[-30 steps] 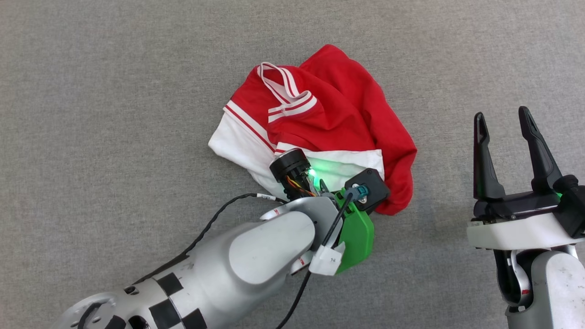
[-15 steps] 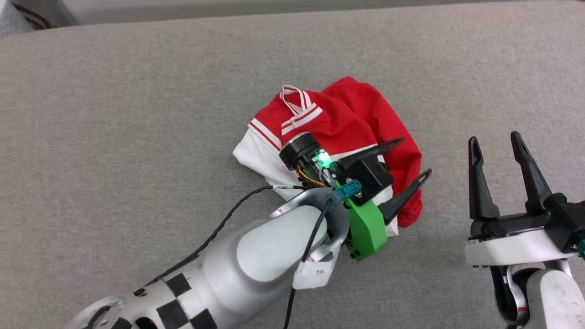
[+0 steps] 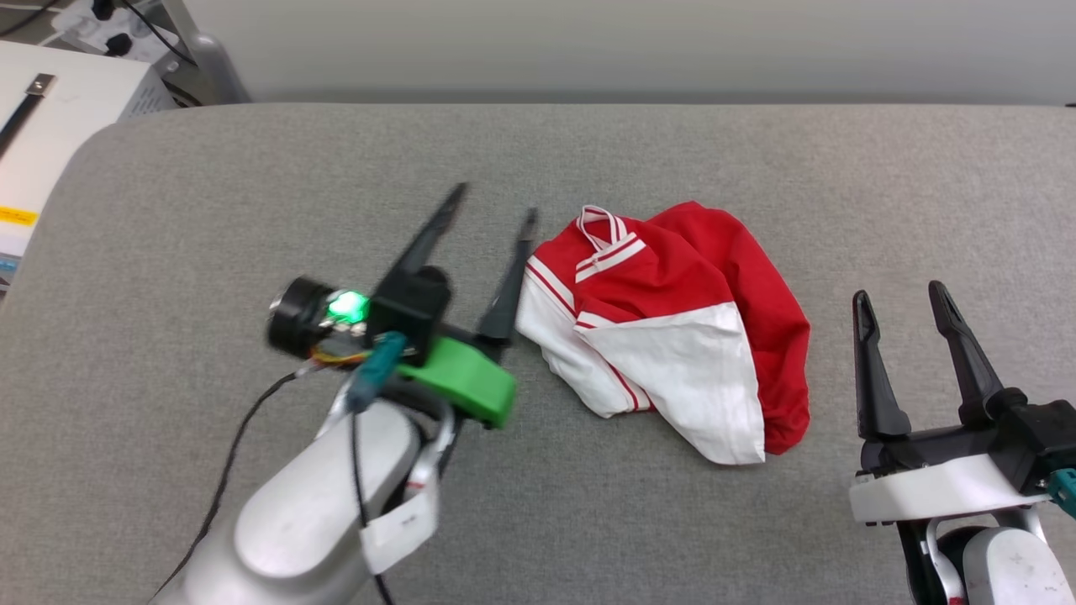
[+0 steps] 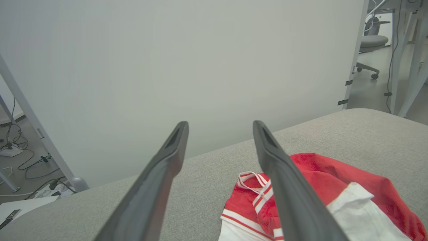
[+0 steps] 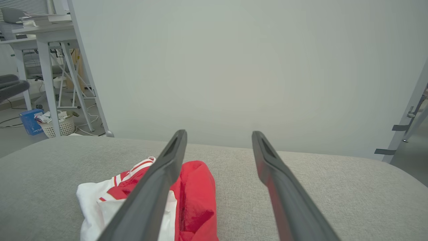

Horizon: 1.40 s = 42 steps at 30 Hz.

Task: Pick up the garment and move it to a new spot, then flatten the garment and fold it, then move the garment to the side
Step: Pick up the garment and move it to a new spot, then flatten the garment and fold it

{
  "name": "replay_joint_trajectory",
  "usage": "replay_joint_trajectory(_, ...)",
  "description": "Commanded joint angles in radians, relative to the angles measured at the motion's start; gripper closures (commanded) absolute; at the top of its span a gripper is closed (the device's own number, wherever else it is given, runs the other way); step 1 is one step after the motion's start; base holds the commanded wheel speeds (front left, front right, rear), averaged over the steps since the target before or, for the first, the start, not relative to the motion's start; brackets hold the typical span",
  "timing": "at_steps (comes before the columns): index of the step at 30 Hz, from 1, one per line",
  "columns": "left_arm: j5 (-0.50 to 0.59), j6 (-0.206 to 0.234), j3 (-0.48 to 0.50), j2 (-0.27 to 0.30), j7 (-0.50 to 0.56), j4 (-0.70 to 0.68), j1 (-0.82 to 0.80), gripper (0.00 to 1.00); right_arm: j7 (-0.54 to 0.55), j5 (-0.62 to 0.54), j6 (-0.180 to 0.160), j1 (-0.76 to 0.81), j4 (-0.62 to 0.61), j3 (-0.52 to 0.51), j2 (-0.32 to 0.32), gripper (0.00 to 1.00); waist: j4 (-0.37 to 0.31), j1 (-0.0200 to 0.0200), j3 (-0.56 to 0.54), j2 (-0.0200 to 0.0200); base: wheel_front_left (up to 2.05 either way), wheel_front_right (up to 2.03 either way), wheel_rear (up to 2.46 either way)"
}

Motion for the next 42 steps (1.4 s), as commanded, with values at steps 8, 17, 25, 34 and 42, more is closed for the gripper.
replay_joint_trajectory(8, 0.086, 0.100, 0.284, 0.044, -0.006, -0.127, 0.287, 0.00, -0.009, -0.006, -0.001, 0.039, -0.002, 0.016, 0.000, 0.00, 0.024, 0.0000, -0.050, 0.0000, 0.00, 0.00, 0.00)
replay_joint_trajectory(17, 0.154, 0.025, 0.492, -0.035, -0.006, -0.194, 0.507, 0.00, -0.009, 0.008, -0.001, 0.058, 0.013, 0.039, 0.000, 0.00, 0.020, 0.0000, -0.073, 0.0000, 0.00, 0.00, 0.00)
replay_joint_trajectory(25, 0.226, -0.100, 0.596, -0.120, -0.006, -0.165, 0.586, 0.00, -0.009, 0.021, -0.001, 0.083, 0.031, 0.057, -0.003, 0.00, 0.019, 0.0000, -0.088, 0.0000, 0.00, 0.00, 0.00)
replay_joint_trajectory(34, 0.300, -0.184, 0.671, -0.203, -0.006, -0.122, 0.625, 0.00, -0.009, 0.028, -0.001, 0.117, 0.057, 0.062, -0.006, 0.00, 0.020, 0.0000, -0.099, 0.0000, 0.00, 0.00, 0.00)
replay_joint_trajectory(42, 0.346, -0.230, 0.723, -0.245, -0.006, -0.100, 0.634, 0.00, -0.009, 0.027, -0.001, 0.123, 0.068, 0.068, -0.007, 0.00, 0.024, 0.0000, -0.099, 0.0000, 0.00, 0.00, 0.00)
